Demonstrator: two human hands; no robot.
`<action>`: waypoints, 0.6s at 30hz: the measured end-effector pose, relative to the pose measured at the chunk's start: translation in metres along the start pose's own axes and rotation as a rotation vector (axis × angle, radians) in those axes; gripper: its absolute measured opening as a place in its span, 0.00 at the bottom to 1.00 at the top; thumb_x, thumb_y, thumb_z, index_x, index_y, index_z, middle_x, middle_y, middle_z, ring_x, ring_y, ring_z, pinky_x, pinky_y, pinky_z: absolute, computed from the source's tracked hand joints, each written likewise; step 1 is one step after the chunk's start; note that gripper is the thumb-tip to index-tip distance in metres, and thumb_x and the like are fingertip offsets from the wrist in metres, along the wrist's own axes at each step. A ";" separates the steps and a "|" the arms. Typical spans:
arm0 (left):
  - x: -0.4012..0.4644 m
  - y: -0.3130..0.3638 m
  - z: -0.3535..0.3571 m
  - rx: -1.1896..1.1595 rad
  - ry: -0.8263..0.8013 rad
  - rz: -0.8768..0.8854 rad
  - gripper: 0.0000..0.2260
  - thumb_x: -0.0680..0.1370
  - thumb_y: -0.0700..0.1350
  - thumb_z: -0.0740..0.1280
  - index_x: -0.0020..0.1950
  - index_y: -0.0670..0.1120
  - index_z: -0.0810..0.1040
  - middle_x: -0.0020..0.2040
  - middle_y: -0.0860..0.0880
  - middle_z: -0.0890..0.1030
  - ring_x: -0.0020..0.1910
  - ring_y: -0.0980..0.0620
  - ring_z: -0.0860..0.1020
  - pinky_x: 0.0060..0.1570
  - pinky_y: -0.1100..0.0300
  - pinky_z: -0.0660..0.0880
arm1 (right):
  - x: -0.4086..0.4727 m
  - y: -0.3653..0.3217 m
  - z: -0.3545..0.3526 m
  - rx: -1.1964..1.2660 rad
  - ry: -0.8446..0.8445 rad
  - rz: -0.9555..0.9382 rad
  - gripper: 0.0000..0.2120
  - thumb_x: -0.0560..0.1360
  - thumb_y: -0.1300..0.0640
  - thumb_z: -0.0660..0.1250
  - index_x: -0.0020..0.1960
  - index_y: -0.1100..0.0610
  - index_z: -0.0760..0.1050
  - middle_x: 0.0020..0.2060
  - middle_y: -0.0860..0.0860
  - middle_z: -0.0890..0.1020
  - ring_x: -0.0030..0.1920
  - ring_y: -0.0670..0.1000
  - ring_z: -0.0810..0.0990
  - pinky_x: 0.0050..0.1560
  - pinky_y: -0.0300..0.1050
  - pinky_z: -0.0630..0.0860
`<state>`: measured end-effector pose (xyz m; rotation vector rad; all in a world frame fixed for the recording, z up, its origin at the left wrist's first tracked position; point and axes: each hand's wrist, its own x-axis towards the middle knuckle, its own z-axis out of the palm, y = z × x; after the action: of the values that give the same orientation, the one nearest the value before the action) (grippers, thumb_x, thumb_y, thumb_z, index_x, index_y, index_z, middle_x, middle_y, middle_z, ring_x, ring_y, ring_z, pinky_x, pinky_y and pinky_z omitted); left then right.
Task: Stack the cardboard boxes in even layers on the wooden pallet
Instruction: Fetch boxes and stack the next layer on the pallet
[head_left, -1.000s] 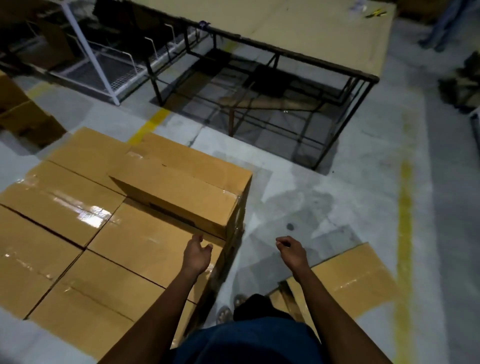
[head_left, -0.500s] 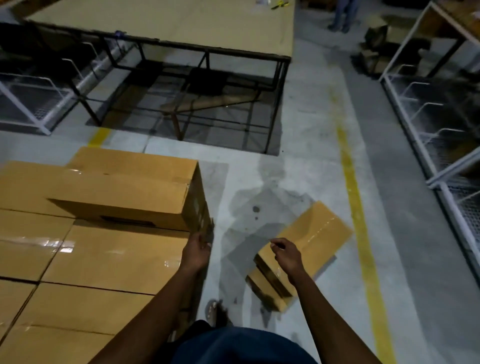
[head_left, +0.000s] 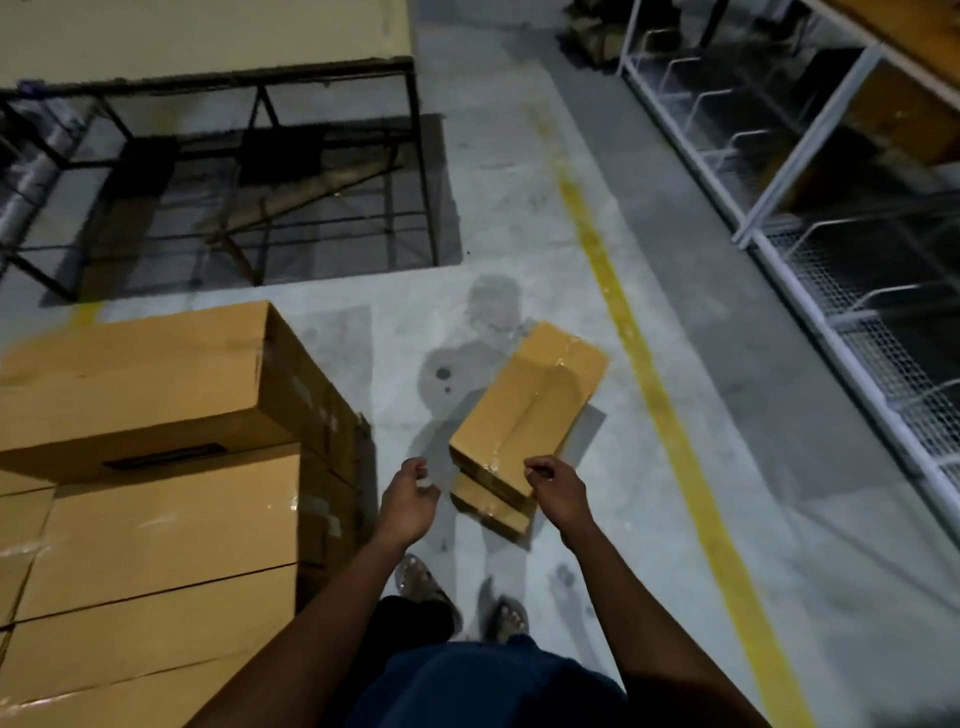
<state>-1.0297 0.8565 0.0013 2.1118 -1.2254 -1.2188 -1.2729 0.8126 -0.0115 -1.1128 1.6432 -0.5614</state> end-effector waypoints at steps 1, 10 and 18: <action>0.004 0.004 0.005 0.001 -0.010 0.018 0.21 0.83 0.43 0.68 0.75 0.47 0.70 0.68 0.47 0.77 0.58 0.45 0.82 0.60 0.45 0.79 | -0.002 0.002 -0.006 0.010 0.014 0.008 0.08 0.81 0.55 0.68 0.57 0.49 0.83 0.51 0.44 0.84 0.54 0.47 0.81 0.56 0.44 0.77; 0.053 0.044 0.018 0.077 -0.059 0.052 0.20 0.83 0.42 0.67 0.75 0.47 0.70 0.66 0.49 0.77 0.54 0.50 0.77 0.57 0.55 0.75 | 0.030 -0.001 -0.028 0.088 0.095 0.063 0.07 0.81 0.57 0.69 0.56 0.50 0.83 0.50 0.49 0.85 0.50 0.52 0.83 0.55 0.48 0.80; 0.148 0.064 0.005 0.095 -0.126 0.056 0.20 0.83 0.42 0.67 0.75 0.44 0.70 0.69 0.45 0.77 0.55 0.50 0.77 0.56 0.58 0.71 | 0.095 -0.037 -0.020 0.013 0.114 0.073 0.07 0.81 0.58 0.69 0.57 0.53 0.83 0.51 0.48 0.84 0.52 0.50 0.82 0.58 0.49 0.79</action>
<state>-1.0304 0.6985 -0.0283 2.0790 -1.4129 -1.3097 -1.2806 0.7089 -0.0209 -1.0226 1.7689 -0.5964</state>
